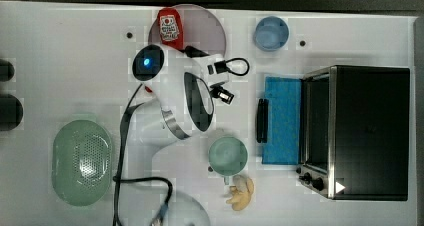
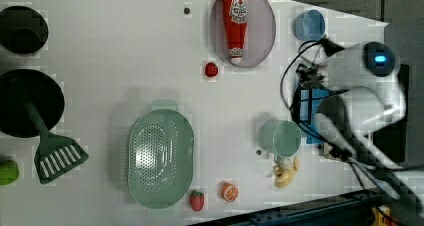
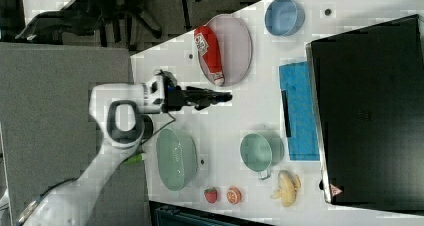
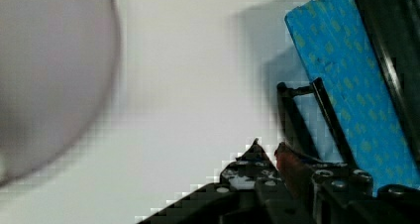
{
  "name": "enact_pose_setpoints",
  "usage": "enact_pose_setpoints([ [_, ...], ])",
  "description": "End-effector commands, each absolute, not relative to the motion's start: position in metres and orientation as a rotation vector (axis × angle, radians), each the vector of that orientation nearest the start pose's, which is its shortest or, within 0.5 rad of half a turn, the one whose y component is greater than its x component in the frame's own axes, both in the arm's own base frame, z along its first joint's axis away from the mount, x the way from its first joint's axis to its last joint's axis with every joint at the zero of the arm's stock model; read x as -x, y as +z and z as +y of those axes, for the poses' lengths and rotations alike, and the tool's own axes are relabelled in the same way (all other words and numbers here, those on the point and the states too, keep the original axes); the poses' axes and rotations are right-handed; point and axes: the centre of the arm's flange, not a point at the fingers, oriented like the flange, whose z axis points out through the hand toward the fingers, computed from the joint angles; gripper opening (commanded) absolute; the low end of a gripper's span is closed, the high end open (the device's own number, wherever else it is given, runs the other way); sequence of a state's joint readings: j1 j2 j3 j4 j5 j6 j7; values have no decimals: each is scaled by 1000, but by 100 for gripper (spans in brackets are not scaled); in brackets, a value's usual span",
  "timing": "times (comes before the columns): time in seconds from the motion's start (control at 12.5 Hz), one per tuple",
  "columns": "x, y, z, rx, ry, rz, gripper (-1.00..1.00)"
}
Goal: Flap open oven.
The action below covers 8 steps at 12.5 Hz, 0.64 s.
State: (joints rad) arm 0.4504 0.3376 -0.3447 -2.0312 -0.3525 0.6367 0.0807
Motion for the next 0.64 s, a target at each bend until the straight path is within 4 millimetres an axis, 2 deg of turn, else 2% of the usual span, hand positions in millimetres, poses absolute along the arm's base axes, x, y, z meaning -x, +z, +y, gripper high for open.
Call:
enact_pose_setpoints([
  [0.08,-585,358,9,3250,-172,1141,-65],
  [0.4,-569,437,-6,3083,-238,1224,-65],
  [0.64,-547,474,-9,2958,-110,1292,-65],
])
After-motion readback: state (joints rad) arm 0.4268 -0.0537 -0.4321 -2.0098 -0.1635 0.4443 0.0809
